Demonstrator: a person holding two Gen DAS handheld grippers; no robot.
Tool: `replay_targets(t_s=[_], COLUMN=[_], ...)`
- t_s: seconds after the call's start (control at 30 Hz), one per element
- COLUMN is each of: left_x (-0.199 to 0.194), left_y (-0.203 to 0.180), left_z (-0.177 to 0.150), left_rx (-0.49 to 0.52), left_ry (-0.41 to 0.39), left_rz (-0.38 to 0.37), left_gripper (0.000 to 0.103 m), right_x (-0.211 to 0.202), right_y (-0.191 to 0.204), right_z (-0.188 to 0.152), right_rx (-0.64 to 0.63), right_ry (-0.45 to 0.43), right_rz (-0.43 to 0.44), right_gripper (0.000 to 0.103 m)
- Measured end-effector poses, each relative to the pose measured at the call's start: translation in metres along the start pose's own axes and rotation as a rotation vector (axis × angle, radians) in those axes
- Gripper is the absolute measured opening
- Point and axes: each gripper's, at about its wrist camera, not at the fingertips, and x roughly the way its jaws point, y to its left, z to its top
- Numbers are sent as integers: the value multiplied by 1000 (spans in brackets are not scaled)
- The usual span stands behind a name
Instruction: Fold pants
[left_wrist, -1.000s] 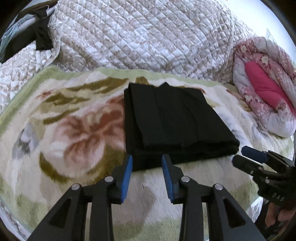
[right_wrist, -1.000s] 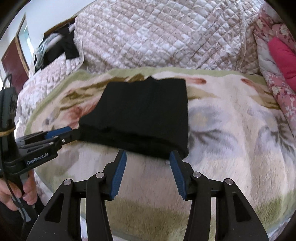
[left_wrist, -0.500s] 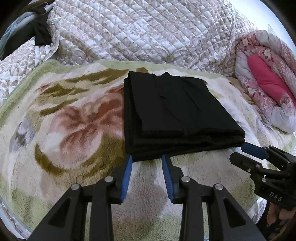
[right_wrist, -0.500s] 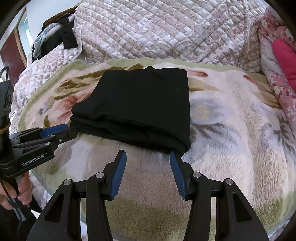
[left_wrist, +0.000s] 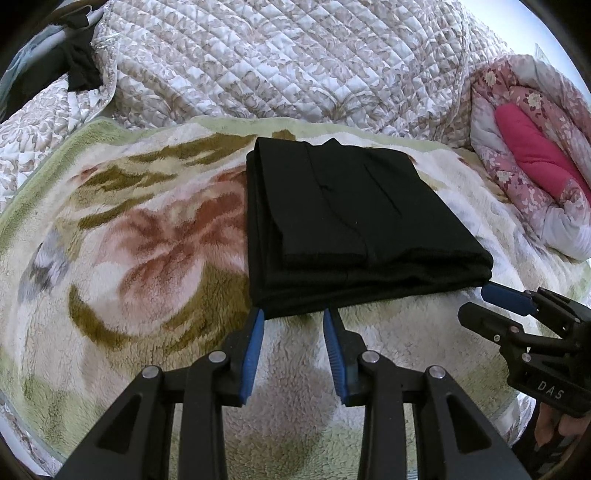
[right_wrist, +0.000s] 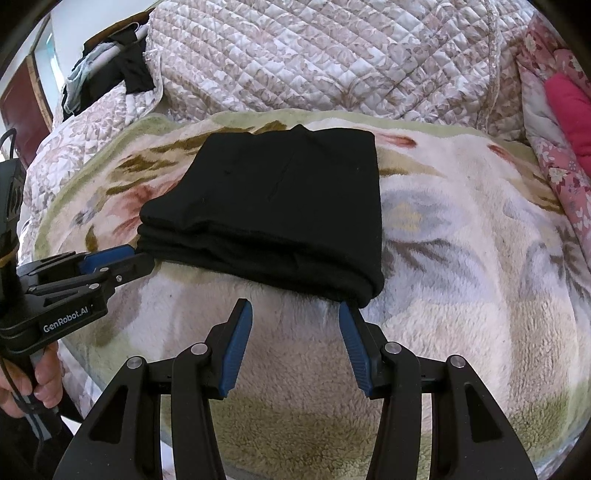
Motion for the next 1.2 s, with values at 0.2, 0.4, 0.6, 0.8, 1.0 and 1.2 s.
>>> replay_targets(t_s=[0.2,0.4,0.6,0.8,1.0,1.2], left_x=[2,5,6,6,6,7], left_y=[0,0,-1,-1,-2,-4], left_z=[-1,-2,-3,-2,-3,-5], left_rx=[9,10,11,13,13,16], left_ry=[10,23,26,27,29,31], left_rz=[4,8,10,10,9,9], left_gripper=[36,37,38,38,42,44], right_x=[1,4,5,5,5,6], right_y=[1,1,2,1,1,2], right_z=[-1,-2,-2,-3,-3,-3], right_rx=[-1,-3,-2,-4,-4,-5], right_ry=[6,18,19,20,20,20], right_rz=[-3,-3,-5,-4,-5,-4], right_gripper=[50,50,50,50,51,54])
